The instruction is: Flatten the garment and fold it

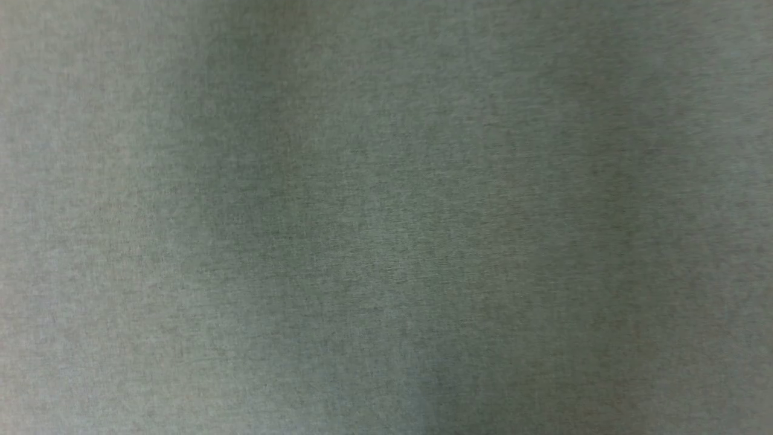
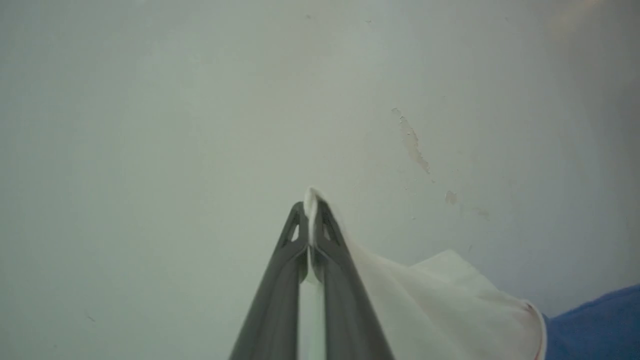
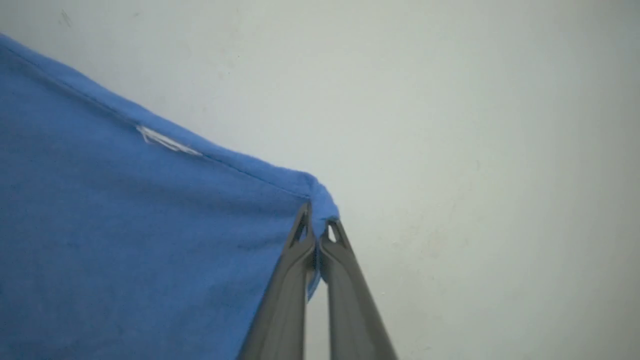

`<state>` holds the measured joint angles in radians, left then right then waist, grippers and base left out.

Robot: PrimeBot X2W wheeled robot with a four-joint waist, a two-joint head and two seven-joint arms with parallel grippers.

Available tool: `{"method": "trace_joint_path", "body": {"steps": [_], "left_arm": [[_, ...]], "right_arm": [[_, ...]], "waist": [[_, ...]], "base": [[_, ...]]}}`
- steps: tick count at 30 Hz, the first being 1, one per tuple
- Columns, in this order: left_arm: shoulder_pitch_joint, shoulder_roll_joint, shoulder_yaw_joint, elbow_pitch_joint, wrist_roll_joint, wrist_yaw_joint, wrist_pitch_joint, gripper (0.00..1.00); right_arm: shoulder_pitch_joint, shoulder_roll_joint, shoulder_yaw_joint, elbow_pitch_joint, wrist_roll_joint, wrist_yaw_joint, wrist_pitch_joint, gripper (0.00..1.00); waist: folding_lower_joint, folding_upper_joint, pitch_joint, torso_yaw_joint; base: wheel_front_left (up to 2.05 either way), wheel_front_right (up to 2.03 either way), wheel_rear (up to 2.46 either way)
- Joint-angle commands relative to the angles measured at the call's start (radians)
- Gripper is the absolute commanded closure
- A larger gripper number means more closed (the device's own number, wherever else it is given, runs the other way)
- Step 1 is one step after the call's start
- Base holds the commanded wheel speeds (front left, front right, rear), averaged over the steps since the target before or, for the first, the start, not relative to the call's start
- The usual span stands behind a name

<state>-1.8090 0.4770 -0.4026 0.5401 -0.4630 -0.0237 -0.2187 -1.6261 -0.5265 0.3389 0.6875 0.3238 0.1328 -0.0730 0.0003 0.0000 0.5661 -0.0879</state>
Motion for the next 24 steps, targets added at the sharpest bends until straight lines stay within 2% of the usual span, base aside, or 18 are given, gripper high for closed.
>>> {"method": "trace_joint_path", "body": {"steps": [1,8,10,12,13,16,19,24], "left_arm": [[0.017,-0.010,-0.005,0.017,0.003,-0.009,-0.014,1.00],[0.275,-0.057,-0.029,0.035,-0.014,-0.034,-0.041,1.00],[0.391,-0.071,-0.032,0.009,-0.019,-0.036,-0.042,1.00],[0.598,-0.092,-0.042,-0.034,-0.032,-0.042,-0.043,1.00],[0.598,-0.092,-0.042,-0.034,-0.032,-0.042,-0.043,1.00],[0.810,-0.106,-0.072,-0.065,-0.043,-0.042,-0.043,1.00],[0.998,-0.096,-0.103,-0.083,-0.070,-0.043,-0.024,1.00],[1.254,-0.021,-0.156,-0.148,-0.121,-0.057,0.095,1.00]], "right_arm": [[0.006,0.014,0.013,0.026,-0.006,-0.002,-0.023,1.00],[0.175,0.063,0.071,0.135,0.028,-0.002,-0.129,1.00],[0.249,0.068,0.095,0.152,0.036,-0.002,-0.149,1.00],[0.376,0.076,0.119,0.174,0.059,-0.002,-0.168,1.00],[0.376,0.076,0.119,0.174,0.059,-0.002,-0.168,1.00],[0.512,0.067,0.150,0.182,0.076,-0.002,-0.179,1.00],[0.642,0.047,0.187,0.168,0.094,-0.002,-0.184,1.00],[0.839,-0.001,0.252,0.116,0.170,-0.002,-0.167,1.00]], "waist": [[-0.0003,0.0000,0.021,0.024],[-0.0003,0.0000,-0.027,0.063],[-0.0003,0.0000,-0.054,0.074],[-0.0003,0.0000,-0.113,0.088],[-0.0003,0.0000,-0.113,0.088],[-0.0003,0.0000,-0.183,0.104],[-0.0003,0.0000,-0.257,0.116],[-0.0003,0.0000,-0.376,0.129]], "base": [[0.00,0.00,0.00],[0.00,0.00,0.00],[0.00,0.00,0.00],[0.00,0.00,0.00],[0.00,0.00,0.00],[0.00,0.00,0.00],[0.00,0.00,0.00],[0.00,0.00,0.00]]}}
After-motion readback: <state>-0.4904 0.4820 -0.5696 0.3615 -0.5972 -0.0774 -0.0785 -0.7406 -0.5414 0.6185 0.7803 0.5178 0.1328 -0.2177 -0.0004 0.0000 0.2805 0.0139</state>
